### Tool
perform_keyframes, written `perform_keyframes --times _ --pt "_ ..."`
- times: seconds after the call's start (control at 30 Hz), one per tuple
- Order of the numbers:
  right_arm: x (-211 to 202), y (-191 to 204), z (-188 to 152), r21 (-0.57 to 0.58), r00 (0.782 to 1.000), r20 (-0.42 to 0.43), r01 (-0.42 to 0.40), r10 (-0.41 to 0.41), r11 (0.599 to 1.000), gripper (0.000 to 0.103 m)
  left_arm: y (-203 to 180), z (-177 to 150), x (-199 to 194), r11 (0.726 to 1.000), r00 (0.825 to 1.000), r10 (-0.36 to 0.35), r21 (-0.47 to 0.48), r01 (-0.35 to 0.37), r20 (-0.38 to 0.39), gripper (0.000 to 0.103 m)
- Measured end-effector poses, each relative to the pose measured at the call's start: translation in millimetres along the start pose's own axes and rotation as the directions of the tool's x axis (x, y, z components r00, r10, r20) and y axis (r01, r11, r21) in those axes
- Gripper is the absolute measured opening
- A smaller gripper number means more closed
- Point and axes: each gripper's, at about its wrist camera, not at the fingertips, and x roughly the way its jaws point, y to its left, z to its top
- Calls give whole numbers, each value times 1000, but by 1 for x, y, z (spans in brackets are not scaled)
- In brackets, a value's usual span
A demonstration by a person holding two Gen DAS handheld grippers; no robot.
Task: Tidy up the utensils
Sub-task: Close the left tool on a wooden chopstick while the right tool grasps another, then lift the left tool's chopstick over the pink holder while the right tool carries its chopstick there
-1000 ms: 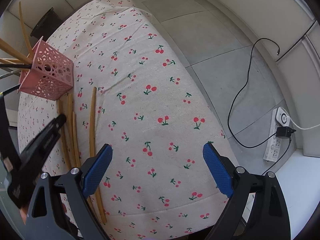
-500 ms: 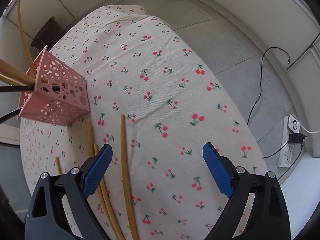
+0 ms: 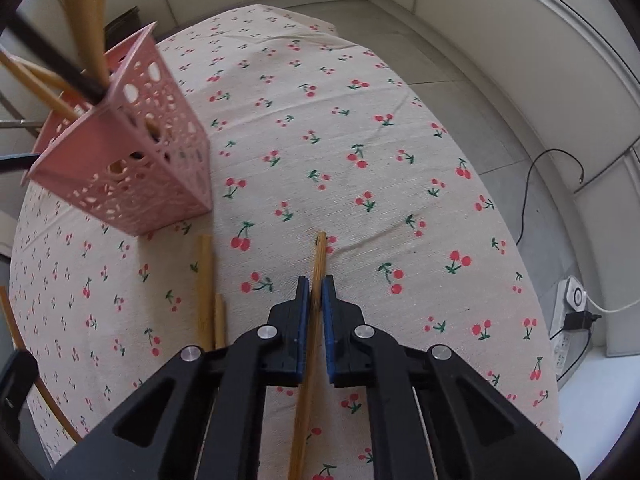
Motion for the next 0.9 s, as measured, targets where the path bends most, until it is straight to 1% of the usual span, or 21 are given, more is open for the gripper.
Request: perform_keyframes --times 0.13,0.3,0.43,0.67,0.9 --pt "-7 -3 -7 -3 999 0 -52 52 999 6 -1 2 -10 1000 999 -23 -2 23 35 7" --pt "-32 -11 -7 -18 994 55 -90 91 996 6 -6 4 -21 999 997 -45 3 44 70 7" --pt "-63 -19 -11 -32 986 109 -122 125 992 6 -12 2 -35 999 993 -47 25 45 105 7" --pt "-121 -30 -24 -81 963 203 -166 180 983 6 -22 -4 -65 996 984 -69 69 59 164 7" --pt "-164 -46 -35 -104 940 263 -198 219 975 6 -32 -7 -88 992 975 -90 110 68 203 7"
